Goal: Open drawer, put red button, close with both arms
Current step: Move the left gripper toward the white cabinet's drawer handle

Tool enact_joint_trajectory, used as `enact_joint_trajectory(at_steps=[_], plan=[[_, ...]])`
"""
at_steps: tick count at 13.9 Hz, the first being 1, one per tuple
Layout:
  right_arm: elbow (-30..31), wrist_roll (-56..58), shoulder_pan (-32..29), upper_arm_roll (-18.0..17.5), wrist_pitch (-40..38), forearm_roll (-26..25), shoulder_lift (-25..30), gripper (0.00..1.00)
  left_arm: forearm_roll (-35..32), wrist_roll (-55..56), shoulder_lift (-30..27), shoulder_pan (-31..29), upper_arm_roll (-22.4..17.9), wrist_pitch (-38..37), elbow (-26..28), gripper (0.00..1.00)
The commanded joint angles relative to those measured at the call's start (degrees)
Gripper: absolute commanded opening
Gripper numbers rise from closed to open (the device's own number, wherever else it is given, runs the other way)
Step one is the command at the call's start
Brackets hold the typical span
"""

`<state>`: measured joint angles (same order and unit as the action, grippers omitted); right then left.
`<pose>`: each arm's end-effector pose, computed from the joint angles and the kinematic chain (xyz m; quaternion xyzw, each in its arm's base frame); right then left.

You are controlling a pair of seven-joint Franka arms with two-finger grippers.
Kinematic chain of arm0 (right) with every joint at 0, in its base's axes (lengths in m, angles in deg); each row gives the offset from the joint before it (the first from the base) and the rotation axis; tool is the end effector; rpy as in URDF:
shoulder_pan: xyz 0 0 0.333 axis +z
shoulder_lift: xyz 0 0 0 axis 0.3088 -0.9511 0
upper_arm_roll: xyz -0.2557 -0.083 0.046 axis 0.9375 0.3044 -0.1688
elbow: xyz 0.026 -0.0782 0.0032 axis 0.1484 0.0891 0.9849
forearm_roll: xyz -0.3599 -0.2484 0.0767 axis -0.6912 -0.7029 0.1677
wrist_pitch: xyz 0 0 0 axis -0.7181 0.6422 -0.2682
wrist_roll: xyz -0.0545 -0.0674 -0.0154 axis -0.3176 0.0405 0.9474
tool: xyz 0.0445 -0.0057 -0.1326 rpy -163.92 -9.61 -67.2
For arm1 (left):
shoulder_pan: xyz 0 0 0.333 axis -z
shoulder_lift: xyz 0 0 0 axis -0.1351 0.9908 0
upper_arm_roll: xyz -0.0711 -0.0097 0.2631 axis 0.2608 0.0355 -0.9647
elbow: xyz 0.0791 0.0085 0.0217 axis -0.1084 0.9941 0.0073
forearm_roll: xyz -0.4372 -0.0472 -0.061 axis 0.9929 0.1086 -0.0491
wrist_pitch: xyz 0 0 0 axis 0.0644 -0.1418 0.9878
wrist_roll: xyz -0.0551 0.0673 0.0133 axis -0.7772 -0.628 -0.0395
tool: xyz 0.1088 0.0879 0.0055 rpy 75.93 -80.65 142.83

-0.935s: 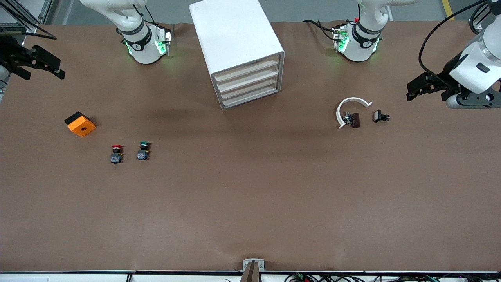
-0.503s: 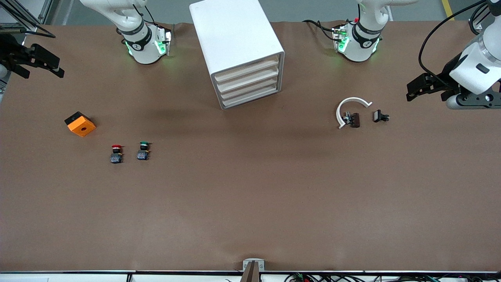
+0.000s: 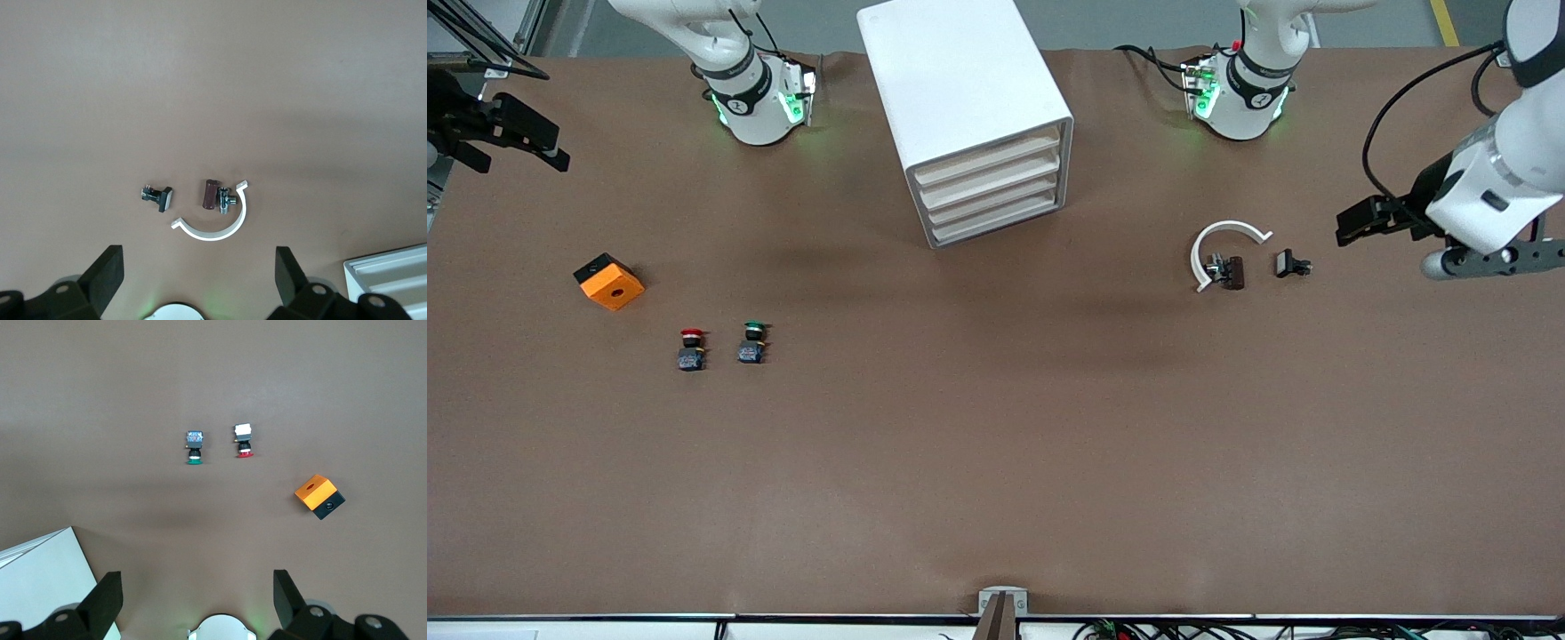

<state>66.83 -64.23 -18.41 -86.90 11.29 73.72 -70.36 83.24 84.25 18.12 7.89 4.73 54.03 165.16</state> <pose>0.5395 -0.0074 0.5989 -0.9994 0.0062 0.0276 0.0189 0.5994 -0.0702 0.4853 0.9957 0.0484 -0.0794 0.0017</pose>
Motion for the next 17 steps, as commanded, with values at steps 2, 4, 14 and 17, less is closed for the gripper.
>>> enact_joint_trajectory(at_steps=[2,4,14,17], plan=[[-0.1,-0.4,-0.2,0.1,-0.3,0.6,0.6,1.00,3.1,4.3,6.1,1.3,0.7,0.1,-1.1,1.00],[-0.1,0.4,-0.7,0.7,0.1,0.6,0.3,1.00,6.8,5.9,9.2,1.5,0.8,2.0,-1.1,1.00],[8.2,3.8,-1.4,1.3,10.0,0.6,0.0,1.00,18.6,19.0,18.7,11.6,0.9,7.1,-1.3,1.00],[13.7,8.9,-3.9,1.3,18.0,0.6,-0.3,1.00,21.2,27.5,21.7,14.6,0.8,8.9,-1.6,1.00]])
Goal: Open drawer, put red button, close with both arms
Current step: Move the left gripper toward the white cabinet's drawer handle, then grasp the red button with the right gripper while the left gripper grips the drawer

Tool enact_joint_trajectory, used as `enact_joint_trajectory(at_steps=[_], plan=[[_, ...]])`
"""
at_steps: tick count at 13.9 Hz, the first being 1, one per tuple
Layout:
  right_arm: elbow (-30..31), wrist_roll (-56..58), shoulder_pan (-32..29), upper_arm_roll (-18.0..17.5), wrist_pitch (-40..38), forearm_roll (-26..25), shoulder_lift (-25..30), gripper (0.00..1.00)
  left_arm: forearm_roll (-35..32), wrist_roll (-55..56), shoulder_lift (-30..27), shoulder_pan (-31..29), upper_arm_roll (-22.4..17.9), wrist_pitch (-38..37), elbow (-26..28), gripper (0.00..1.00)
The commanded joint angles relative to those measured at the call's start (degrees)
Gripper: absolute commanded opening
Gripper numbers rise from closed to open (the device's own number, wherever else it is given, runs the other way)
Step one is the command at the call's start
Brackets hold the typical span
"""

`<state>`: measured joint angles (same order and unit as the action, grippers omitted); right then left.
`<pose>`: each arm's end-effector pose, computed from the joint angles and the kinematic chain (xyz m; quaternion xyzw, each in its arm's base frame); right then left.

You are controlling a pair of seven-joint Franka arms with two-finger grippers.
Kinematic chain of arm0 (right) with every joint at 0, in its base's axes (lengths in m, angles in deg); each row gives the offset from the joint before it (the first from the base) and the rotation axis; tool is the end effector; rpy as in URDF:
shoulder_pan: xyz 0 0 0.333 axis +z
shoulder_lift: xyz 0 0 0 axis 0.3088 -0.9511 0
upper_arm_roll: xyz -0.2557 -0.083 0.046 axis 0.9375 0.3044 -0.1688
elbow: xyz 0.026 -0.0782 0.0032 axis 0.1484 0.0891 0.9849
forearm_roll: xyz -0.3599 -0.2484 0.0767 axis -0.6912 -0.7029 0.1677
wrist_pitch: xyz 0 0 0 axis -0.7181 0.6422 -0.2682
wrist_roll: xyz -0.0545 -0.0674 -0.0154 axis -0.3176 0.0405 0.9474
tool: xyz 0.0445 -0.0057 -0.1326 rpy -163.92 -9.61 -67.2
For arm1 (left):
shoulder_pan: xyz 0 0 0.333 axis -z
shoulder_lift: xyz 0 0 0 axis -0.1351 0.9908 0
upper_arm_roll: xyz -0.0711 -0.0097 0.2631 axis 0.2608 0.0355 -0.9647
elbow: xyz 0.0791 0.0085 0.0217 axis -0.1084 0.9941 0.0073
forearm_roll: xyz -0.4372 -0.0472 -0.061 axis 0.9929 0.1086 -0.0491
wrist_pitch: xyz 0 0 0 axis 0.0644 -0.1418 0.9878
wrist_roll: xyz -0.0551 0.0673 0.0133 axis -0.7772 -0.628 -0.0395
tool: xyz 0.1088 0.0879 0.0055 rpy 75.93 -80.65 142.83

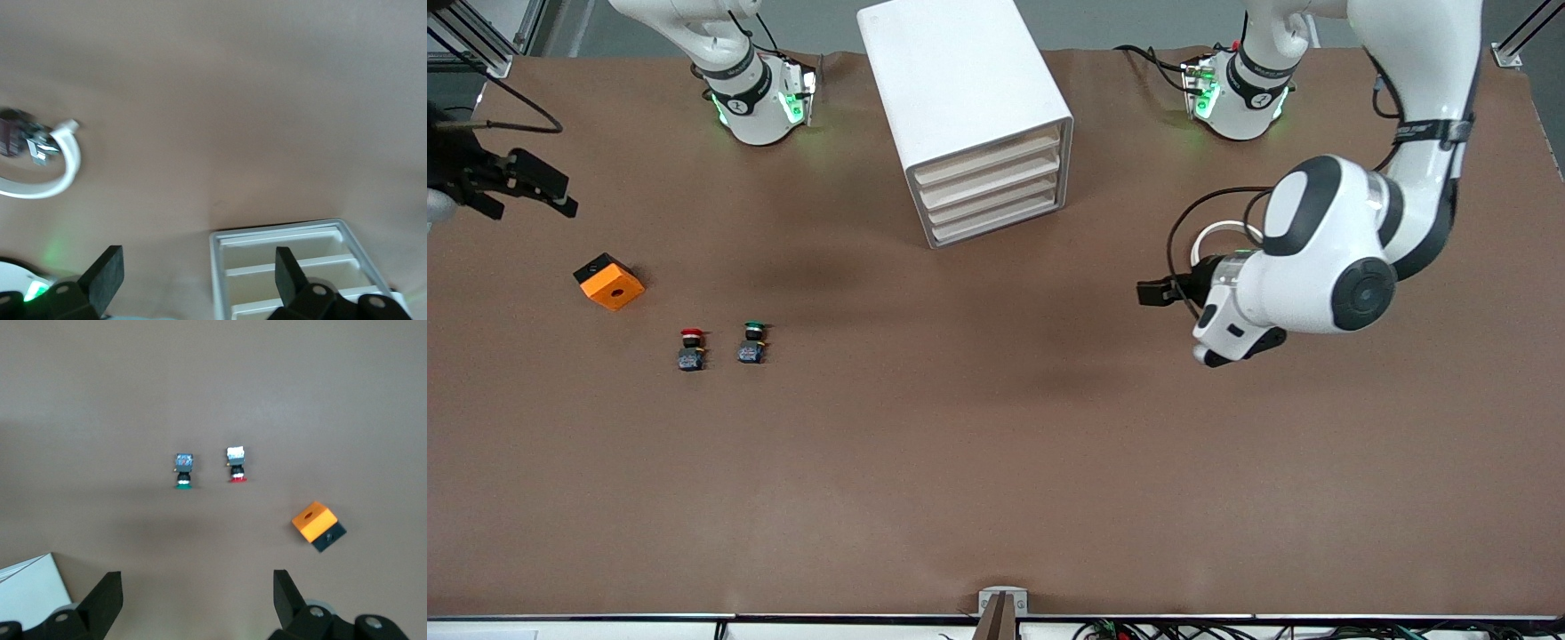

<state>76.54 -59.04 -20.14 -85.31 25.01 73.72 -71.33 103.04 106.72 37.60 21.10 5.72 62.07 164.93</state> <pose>0.5667 -0.0420 0.5217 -0.9998 -0.0065 -0.0004 0.0206 0.5912 -0.2691 0.2923 0.9505 0.1639 -0.2448 0.0992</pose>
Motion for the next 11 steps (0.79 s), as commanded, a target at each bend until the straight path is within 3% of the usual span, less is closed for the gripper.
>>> enact_joint_trajectory(at_steps=[1,8,11], plan=[[6.9,5.1,-2.8,-0.3,8.1,0.5,0.6,1.00,1.5,8.1,2.7,1.7,-0.1,1.9,-1.3,1.00],[19.4,8.8,-5.0,-0.4,27.8,-1.1,-3.7,1.00,4.0,33.9,4.9,9.1,-0.2,0.9,-1.2,1.00],[21.2,9.1,-5.0,-0.4,32.0,-1.3,-7.5,1.00,3.1,40.9,5.3,10.3,-0.2,-4.5,-1.5,1.00]])
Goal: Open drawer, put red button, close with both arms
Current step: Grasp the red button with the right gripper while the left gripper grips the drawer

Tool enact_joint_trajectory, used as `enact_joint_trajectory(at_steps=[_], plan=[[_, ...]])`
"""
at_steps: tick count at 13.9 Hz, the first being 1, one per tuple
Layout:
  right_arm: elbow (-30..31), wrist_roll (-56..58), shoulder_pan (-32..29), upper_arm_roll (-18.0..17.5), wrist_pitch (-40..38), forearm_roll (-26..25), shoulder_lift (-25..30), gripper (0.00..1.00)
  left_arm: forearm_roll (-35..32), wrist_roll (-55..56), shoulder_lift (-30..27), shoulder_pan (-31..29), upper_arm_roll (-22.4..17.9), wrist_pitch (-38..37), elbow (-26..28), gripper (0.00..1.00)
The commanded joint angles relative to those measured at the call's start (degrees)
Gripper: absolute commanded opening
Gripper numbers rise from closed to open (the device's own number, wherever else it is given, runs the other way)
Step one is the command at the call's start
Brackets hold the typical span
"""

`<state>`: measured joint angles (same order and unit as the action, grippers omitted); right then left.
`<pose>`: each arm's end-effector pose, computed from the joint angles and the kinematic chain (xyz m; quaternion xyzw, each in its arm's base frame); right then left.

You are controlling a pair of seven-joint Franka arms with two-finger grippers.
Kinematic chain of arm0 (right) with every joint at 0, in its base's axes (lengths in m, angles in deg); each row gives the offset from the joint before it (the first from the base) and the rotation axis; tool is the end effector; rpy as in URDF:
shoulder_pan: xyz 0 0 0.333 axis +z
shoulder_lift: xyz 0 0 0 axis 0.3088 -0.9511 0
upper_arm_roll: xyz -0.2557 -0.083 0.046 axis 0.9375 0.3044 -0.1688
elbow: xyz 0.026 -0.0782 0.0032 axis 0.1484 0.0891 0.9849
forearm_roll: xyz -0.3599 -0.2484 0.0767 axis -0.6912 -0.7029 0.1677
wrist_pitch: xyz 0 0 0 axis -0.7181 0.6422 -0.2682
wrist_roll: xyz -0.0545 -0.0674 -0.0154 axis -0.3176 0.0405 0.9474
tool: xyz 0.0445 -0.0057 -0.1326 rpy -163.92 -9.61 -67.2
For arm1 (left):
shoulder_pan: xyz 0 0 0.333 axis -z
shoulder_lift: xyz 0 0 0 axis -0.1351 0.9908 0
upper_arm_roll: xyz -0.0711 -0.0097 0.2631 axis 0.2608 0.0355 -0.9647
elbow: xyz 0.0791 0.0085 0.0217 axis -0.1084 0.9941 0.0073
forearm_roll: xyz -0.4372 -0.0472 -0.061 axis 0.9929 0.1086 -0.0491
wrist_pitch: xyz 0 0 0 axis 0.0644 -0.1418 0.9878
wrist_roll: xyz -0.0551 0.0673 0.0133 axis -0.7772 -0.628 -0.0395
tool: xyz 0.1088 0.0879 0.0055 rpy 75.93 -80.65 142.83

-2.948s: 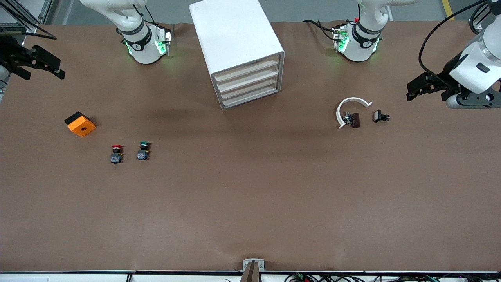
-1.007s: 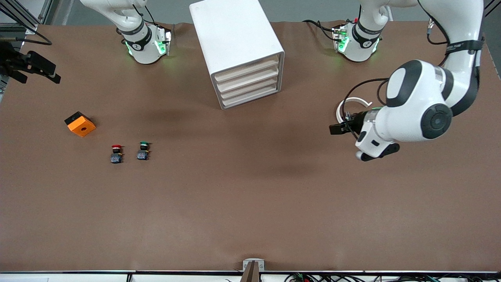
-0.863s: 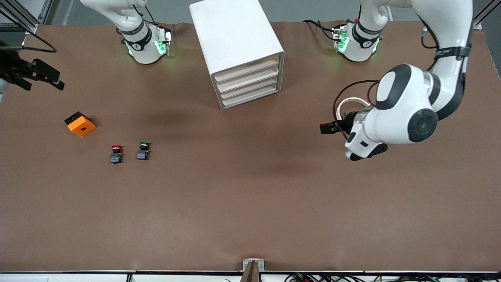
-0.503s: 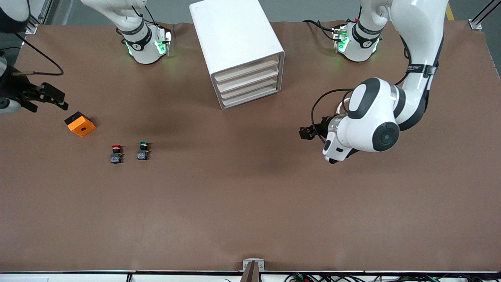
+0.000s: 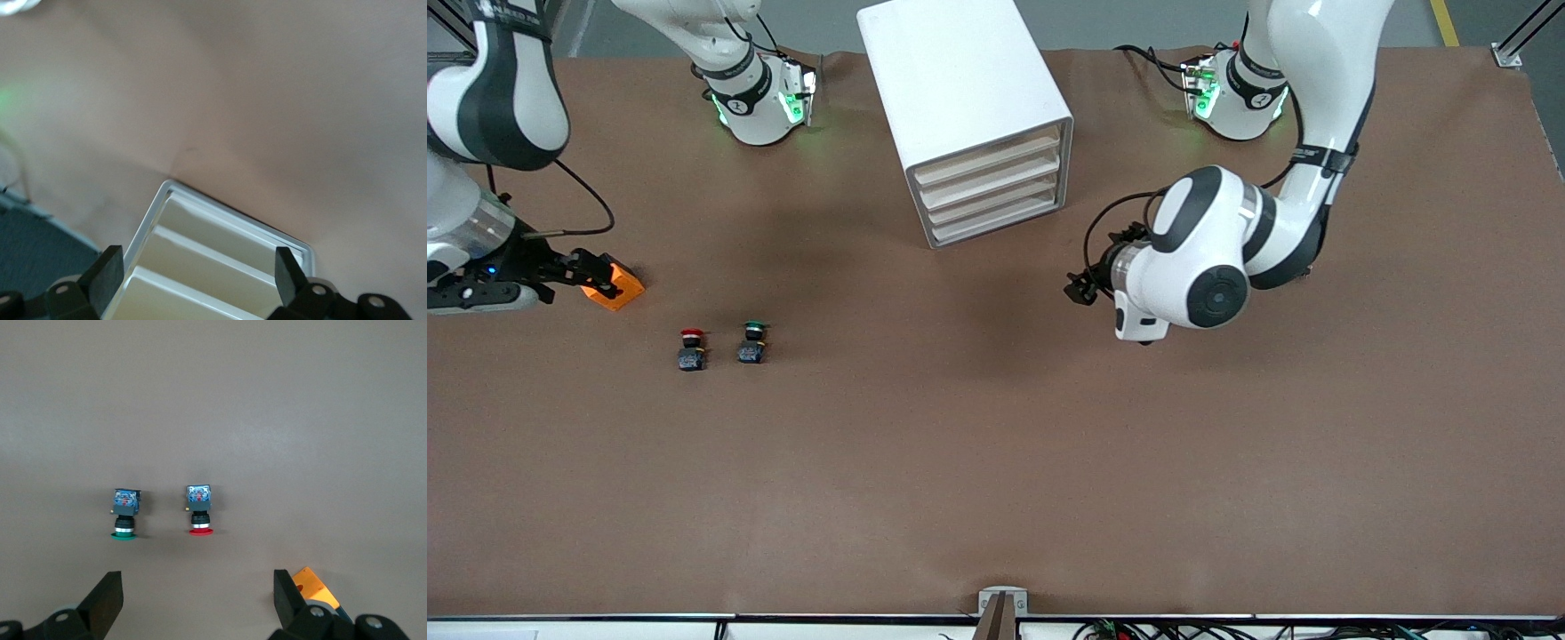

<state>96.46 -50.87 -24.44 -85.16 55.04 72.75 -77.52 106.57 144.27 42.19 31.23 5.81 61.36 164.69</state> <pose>0.5762 -0.0906 0.3230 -0.9988 -0.0353 -0.0339 0.0019 0.5261 -0.3747 0.2464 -0.8645 -0.3914 0.3148 0.0203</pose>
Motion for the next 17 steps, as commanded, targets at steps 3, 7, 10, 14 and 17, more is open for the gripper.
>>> enact_joint_trajectory(at_steps=[3,7,10,14,17], plan=[[3.5,0.9,-0.7,-0.6,9.3,-0.3,-4.6,1.00,-0.5,6.2,1.5,0.0,-0.5,-7.0,-1.9,1.00],[3.4,0.8,-0.8,-0.6,15.4,-0.3,-12.1,1.00,-2.2,14.8,4.9,0.9,-0.5,-7.3,-3.8,1.00],[3.5,0.8,-0.9,-0.7,22.2,-0.2,-16.9,1.00,-2.3,17.1,7.6,0.6,-0.3,-7.7,-4.2,1.00],[3.5,0.8,-0.4,-1.1,27.7,-0.2,-20.7,1.00,2.7,25.3,13.0,0.0,0.1,-8.8,-6.7,1.00],[3.5,0.6,1.6,-1.2,28.5,-0.1,-22.5,1.00,8.3,26.0,13.6,-0.2,0.1,-11.8,-6.5,1.00]])
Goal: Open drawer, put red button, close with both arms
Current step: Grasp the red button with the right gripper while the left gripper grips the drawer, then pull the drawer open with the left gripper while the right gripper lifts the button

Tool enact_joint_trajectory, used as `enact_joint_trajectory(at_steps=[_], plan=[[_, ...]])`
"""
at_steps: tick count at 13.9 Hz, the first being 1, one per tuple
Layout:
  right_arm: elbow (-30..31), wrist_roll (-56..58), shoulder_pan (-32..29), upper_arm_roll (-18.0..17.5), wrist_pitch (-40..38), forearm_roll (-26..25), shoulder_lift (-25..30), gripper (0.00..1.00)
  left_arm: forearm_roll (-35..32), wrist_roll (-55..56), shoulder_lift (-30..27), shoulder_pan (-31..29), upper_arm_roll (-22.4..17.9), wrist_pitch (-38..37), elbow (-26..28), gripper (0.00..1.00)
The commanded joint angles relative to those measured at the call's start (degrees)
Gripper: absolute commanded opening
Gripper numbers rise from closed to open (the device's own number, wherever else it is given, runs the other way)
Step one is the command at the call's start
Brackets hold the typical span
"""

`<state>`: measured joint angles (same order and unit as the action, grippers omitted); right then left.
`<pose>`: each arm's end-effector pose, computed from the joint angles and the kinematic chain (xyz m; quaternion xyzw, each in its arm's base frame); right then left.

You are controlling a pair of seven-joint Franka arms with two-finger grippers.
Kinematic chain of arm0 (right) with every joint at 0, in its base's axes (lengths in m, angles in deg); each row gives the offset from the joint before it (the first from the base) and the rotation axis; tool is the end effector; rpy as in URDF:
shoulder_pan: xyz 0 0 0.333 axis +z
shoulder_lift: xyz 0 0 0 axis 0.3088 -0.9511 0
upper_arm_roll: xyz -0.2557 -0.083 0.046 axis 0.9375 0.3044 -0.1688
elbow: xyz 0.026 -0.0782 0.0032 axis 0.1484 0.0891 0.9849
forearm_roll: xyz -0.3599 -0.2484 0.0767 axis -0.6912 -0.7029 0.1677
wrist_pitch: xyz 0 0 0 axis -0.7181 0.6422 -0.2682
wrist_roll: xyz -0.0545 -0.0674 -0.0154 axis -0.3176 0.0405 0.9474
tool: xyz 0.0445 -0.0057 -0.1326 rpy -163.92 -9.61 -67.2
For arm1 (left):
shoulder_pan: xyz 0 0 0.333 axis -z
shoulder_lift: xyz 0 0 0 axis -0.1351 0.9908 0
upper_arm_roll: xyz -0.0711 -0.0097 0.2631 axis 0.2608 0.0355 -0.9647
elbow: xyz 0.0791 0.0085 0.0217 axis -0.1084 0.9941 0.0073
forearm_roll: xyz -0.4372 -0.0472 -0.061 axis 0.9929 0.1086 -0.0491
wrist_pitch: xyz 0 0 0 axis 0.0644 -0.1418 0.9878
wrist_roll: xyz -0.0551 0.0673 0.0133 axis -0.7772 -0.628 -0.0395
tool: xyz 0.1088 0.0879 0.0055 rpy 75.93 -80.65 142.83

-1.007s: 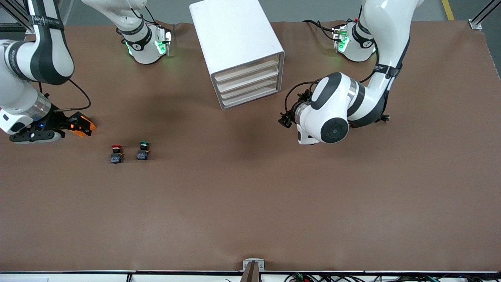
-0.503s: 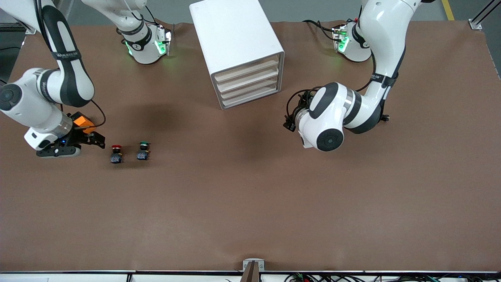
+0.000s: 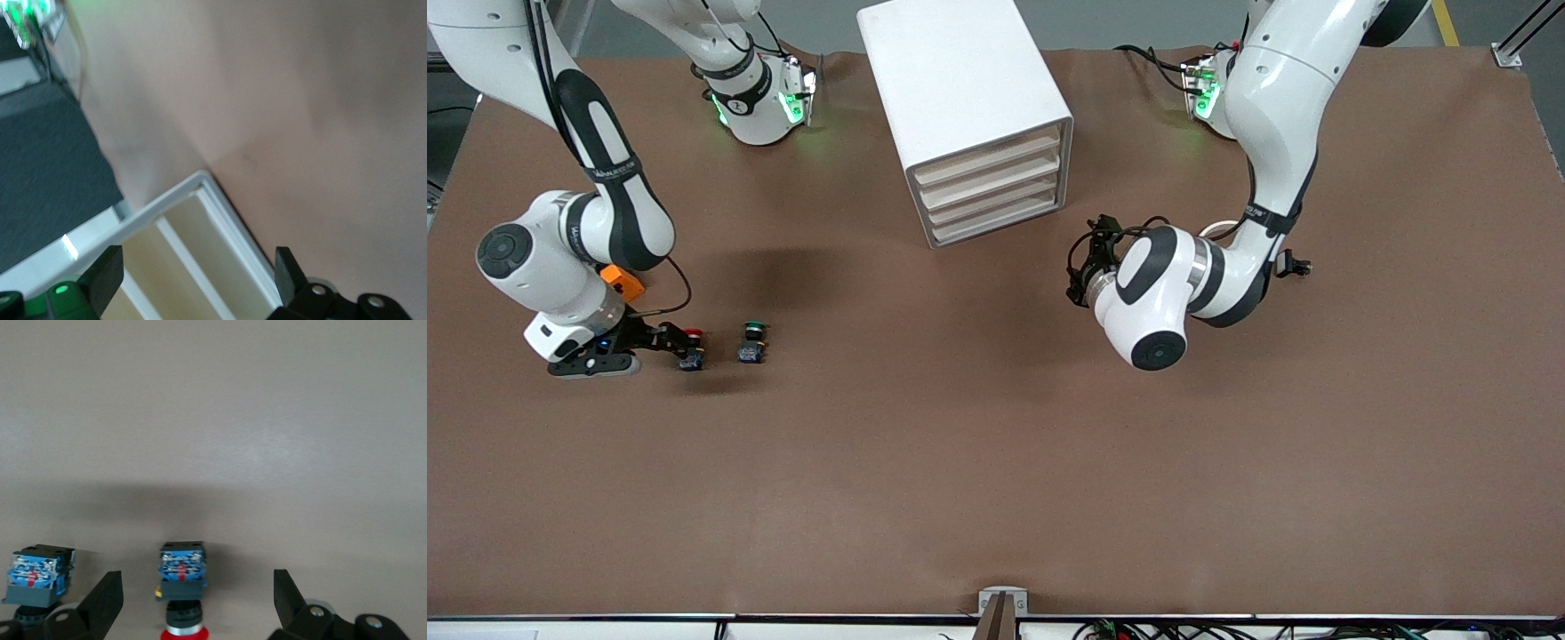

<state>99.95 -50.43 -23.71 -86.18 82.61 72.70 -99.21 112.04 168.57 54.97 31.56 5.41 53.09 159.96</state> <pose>0.5767 -0.0752 0.1192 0.9972 0.0529 0.0528 0.0102 0.4975 -0.3784 0.1494 -0.7099 -0.5453 0.4097 0.1756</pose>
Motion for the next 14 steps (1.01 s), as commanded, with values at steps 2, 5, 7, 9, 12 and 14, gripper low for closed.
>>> enact_joint_trajectory(at_steps=[2,5,7,9,12,14], plan=[[0.1,0.0,0.8,-0.3,3.5,0.4,-3.3,1.00,6.2,3.2,1.7,-0.2,0.5,-7.4,-1.6,1.00],[0.2,0.0,0.7,-0.2,5.9,0.4,-5.2,1.00,9.5,10.4,4.3,-0.1,1.5,-9.3,-1.6,1.00],[0.2,-0.1,0.6,-0.3,6.5,0.4,-6.1,1.00,9.6,13.5,6.2,-0.2,2.2,-10.1,-1.5,1.00],[0.6,-0.6,0.4,-0.3,6.8,0.4,-6.3,1.00,9.8,13.9,7.1,-0.2,2.3,-10.4,-1.2,1.00],[1.0,-0.6,0.4,-0.3,6.9,0.4,-6.5,1.00,12.0,15.8,7.6,-0.3,2.4,-10.5,-0.7,1.00],[1.6,-0.5,0.4,-0.3,7.3,0.4,-6.8,0.98,13.9,17.9,8.3,-0.4,2.4,-11.8,-0.7,1.00]])
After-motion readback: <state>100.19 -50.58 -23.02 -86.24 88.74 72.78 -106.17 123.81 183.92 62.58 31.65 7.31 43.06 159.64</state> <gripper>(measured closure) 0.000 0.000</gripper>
